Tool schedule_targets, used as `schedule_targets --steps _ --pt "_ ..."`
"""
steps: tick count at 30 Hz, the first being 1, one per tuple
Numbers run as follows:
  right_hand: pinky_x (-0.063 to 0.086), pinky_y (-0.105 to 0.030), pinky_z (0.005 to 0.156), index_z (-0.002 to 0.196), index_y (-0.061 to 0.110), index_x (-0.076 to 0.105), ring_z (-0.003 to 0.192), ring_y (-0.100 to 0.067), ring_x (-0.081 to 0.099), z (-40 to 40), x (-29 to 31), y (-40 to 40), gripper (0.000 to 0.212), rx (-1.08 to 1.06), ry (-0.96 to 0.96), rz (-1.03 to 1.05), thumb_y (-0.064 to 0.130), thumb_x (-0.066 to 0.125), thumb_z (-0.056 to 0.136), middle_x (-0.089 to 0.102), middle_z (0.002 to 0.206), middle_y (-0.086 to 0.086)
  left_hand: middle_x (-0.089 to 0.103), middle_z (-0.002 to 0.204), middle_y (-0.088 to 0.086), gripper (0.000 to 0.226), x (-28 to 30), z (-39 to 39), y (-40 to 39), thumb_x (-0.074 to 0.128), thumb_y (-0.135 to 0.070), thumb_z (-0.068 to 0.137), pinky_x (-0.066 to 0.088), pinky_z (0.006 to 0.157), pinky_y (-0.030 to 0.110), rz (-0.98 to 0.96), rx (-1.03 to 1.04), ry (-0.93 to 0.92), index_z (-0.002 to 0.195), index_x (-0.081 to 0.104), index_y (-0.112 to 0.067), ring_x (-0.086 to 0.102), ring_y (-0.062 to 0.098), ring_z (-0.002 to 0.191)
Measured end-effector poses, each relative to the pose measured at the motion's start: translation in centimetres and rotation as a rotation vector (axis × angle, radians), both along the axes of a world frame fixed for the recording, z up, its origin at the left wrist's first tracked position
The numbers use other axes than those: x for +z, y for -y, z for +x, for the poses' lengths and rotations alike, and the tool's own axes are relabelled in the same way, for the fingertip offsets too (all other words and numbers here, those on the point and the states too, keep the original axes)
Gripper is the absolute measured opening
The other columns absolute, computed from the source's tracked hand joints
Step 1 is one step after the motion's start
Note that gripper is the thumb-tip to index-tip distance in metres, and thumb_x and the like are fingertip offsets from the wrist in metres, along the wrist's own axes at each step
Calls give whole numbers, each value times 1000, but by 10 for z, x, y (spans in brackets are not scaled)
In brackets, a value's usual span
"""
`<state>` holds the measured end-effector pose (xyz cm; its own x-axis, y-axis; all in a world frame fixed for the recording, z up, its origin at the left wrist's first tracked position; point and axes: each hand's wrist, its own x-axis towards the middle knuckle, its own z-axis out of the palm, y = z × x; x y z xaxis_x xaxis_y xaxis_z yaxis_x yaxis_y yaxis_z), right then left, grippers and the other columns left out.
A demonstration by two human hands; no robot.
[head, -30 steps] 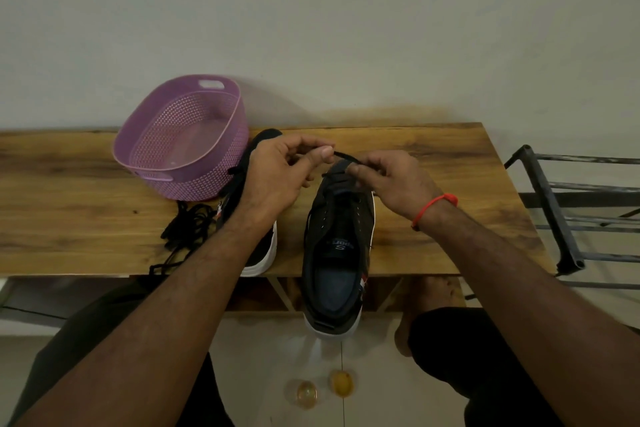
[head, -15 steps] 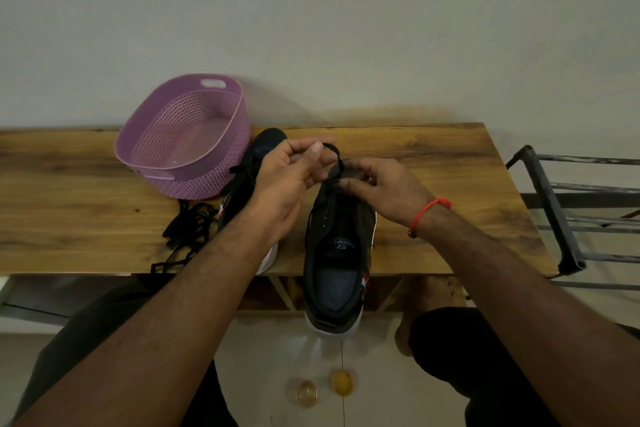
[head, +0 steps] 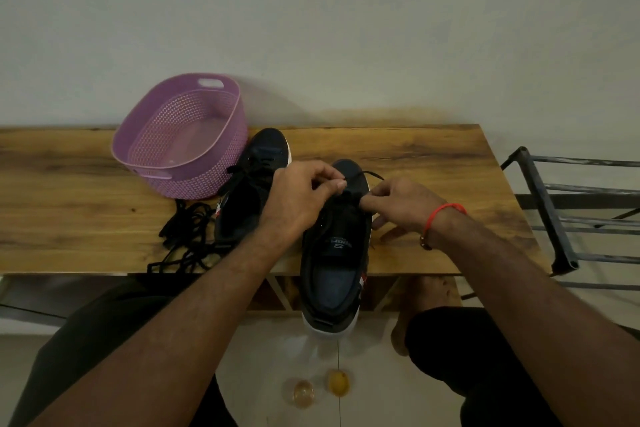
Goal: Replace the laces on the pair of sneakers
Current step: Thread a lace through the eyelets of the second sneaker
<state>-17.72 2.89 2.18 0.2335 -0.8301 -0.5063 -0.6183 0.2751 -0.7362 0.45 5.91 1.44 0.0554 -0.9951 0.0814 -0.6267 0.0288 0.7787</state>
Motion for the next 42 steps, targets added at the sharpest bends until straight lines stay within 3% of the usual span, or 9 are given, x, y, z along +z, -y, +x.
schedule_targets --steps 4,7,10,22,26,31,42 --pt "60 -52 82 97 10 70 100 -24 68 -12 1 -2 8 -100 153 146 15 65 93 70 108 -7 56 88 -19 14 -7 -10 -4 71 -28 93 54 88 30 28 -118 247 105 76 -24 55 0 86" --pt "61 -51 79 100 9 72 101 -24 68 -11 4 -2 11 -115 178 164 11 64 93 71 107 -7 58 99 -12 16 -10 -17 -5 67 -33 95 51 95 39 30 -143 430 108 74 -27 57 11 101" --pt "61 -52 79 102 10 72 100 -22 68 -10 5 -2 12 -109 168 157 13 65 93 72 105 -6 51 122 -7 21 -13 -21 -4 64 -39 96 34 101 38 52 -167 568 114 71 -31 43 16 119" --pt "61 -44 78 104 19 71 103 -19 65 -14 3 2 17 -44 129 138 32 60 98 69 112 2 43 132 -8 23 -11 -25 0 59 -49 96 26 102 43 20 -144 675 112 68 -35 34 17 124" --pt "60 -48 82 101 15 71 103 -21 66 -15 -2 2 19 -74 148 116 26 56 100 69 113 0 42 134 -8 23 -13 -23 -1 55 -51 97 28 103 46 22 -114 709 111 66 -37 34 18 125" --pt "60 -49 83 100 20 71 103 -20 66 -13 -5 3 9 -56 114 91 23 65 95 68 113 2 40 135 -5 27 -13 -22 1 56 -52 97 29 103 50 38 -121 766 116 64 -36 33 21 127" --pt "62 -42 76 99 22 70 96 -16 68 -11 -9 4 6 -31 71 15 23 65 95 69 108 2 43 133 -10 15 -17 -21 3 57 -48 97 25 103 47 109 -122 569 103 65 -37 32 18 126"
